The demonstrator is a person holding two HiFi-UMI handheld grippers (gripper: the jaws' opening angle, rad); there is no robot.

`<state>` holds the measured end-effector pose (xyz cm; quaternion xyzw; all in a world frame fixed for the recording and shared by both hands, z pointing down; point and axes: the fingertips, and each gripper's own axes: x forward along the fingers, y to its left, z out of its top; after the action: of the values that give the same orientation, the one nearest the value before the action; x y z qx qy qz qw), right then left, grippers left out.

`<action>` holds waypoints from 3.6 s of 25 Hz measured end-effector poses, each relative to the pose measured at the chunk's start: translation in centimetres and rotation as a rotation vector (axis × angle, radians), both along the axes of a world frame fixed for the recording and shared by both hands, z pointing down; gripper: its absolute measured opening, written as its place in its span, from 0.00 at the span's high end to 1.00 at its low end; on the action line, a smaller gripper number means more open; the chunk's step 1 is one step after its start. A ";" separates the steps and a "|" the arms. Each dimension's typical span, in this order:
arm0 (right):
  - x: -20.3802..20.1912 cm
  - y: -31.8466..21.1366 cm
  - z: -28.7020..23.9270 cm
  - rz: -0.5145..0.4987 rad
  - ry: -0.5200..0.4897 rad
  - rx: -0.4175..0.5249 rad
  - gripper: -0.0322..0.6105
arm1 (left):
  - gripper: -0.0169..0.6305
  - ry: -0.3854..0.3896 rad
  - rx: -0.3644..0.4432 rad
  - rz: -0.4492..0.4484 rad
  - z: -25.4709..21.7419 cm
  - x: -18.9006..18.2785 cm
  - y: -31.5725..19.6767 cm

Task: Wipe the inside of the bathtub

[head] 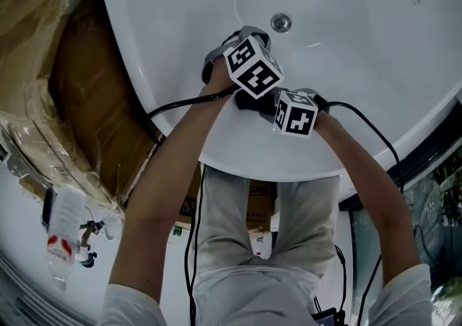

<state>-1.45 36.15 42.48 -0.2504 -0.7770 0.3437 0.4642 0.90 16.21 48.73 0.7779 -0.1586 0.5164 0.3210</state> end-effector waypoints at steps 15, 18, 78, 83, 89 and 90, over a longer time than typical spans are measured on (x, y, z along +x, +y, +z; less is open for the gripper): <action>-1.3 1.6 -6.6 0.094 -0.064 -0.059 0.86 | 0.97 0.040 0.011 0.014 -0.8 0.5 -0.1; -1.5 2.3 -8.5 0.077 -0.083 -0.066 0.86 | 0.97 0.045 0.010 0.019 -0.9 0.7 0.1; -3.1 -16.3 15.9 0.800 0.351 0.203 0.86 | 0.97 0.081 0.098 0.384 3.5 0.8 -9.3; -1.7 -17.8 18.5 0.867 0.386 0.198 0.86 | 0.97 0.124 0.123 0.401 3.2 2.9 -10.4; -1.5 -18.2 20.4 0.829 0.468 0.231 0.86 | 0.97 0.123 0.112 0.413 3.8 2.7 -10.1; -1.7 -18.1 20.7 0.829 0.478 0.227 0.86 | 0.97 0.120 0.110 0.408 3.9 2.4 -10.2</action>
<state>-3.13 18.07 63.20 0.2181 -0.7155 0.4605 0.4779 3.34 5.99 52.64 0.8396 -0.0064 0.5140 0.1755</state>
